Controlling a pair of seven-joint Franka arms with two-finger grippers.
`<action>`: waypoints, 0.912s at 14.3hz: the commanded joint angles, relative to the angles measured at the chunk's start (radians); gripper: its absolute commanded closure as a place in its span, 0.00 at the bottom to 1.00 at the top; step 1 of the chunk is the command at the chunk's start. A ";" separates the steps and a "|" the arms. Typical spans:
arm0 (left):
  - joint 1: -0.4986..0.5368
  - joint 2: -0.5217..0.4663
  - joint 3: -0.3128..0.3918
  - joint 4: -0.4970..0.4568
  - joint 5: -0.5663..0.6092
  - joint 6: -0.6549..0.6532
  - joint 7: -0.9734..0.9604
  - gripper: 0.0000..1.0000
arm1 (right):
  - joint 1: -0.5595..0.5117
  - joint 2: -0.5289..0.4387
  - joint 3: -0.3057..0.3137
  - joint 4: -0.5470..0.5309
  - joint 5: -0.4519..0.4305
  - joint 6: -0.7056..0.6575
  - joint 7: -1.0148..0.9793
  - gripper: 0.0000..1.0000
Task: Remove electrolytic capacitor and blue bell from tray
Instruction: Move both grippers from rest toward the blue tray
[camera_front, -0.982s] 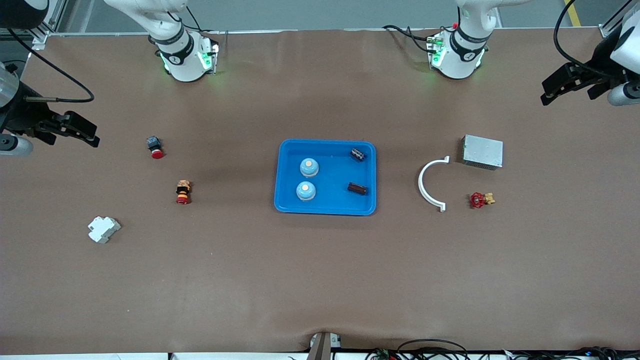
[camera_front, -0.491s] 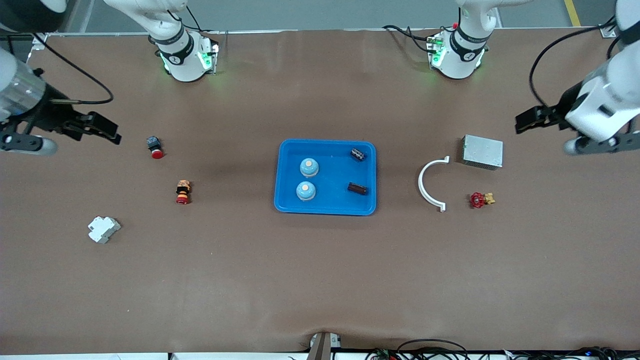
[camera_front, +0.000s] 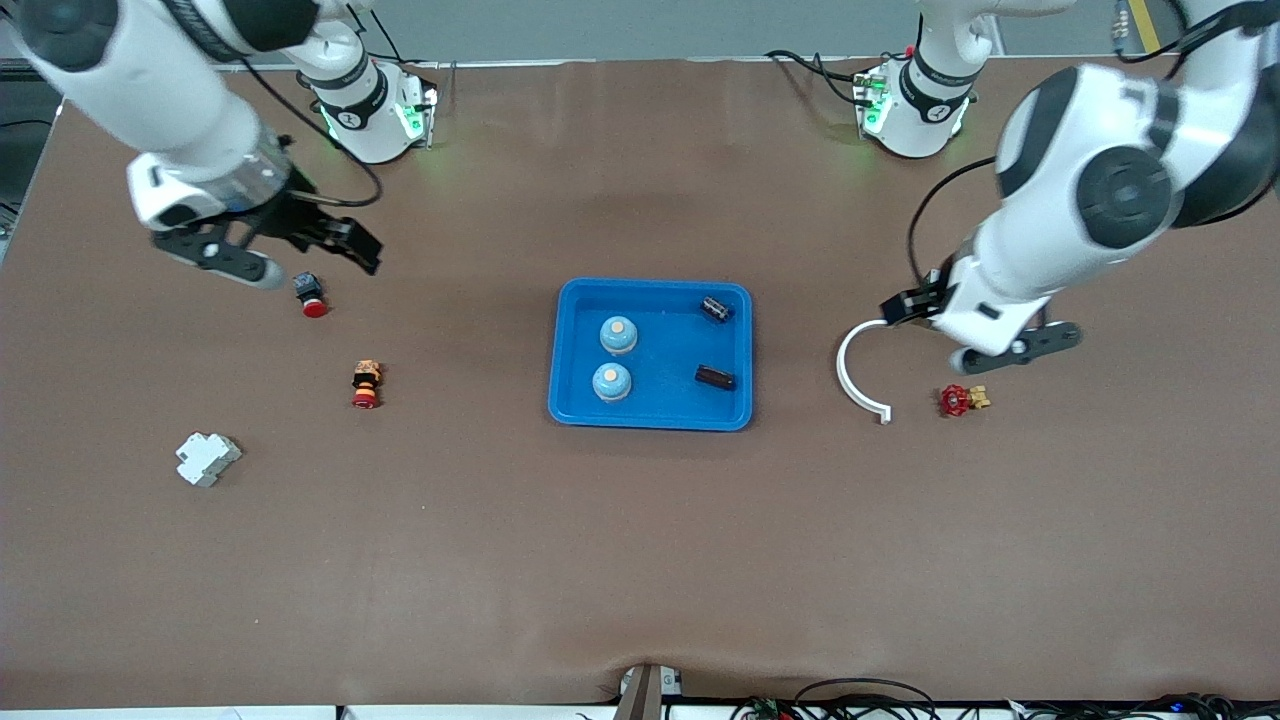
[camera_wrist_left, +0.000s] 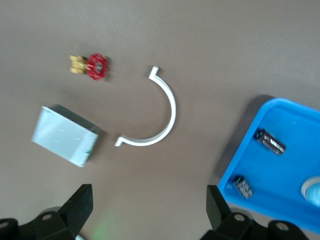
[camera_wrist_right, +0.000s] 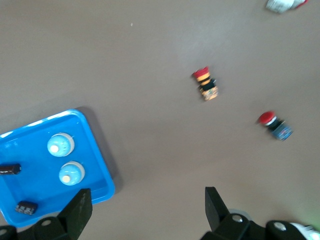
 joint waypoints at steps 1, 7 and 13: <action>0.007 0.029 -0.021 -0.081 -0.031 0.111 -0.152 0.00 | 0.078 -0.025 -0.010 -0.085 0.018 0.080 0.144 0.00; -0.109 0.184 -0.045 -0.084 -0.031 0.326 -0.603 0.00 | 0.330 0.085 -0.011 -0.185 0.018 0.325 0.504 0.00; -0.244 0.299 -0.038 -0.078 -0.008 0.505 -0.922 0.00 | 0.417 0.316 -0.013 -0.163 -0.034 0.591 0.671 0.00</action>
